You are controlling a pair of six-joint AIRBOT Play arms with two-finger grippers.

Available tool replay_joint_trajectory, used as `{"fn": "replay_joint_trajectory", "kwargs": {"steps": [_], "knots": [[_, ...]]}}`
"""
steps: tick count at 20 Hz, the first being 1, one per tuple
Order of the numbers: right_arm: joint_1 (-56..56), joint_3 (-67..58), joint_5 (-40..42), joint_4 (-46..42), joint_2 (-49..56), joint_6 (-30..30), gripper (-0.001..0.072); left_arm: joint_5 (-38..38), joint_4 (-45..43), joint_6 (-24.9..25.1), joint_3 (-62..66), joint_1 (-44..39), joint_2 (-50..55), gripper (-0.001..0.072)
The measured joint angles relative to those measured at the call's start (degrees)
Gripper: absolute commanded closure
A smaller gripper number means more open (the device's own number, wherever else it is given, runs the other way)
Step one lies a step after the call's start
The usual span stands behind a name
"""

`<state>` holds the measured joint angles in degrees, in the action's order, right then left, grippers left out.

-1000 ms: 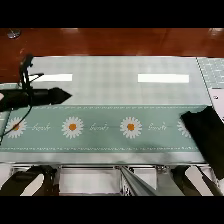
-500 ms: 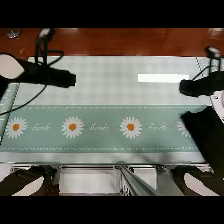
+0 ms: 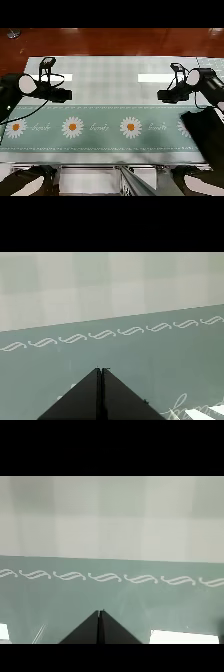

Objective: Fold the shirts.

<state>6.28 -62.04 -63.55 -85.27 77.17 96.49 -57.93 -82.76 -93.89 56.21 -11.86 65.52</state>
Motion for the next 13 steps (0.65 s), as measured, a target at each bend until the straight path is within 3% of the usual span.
{"fn": "replay_joint_trajectory", "kwargs": {"steps": [13], "knots": [[0.26, 0.07, 0.2, 0.17, 0.76, 0.44, 0.0693, 0.48, -0.61, -0.57, -0.46, 0.09, 0.0, 0.0682]]}}
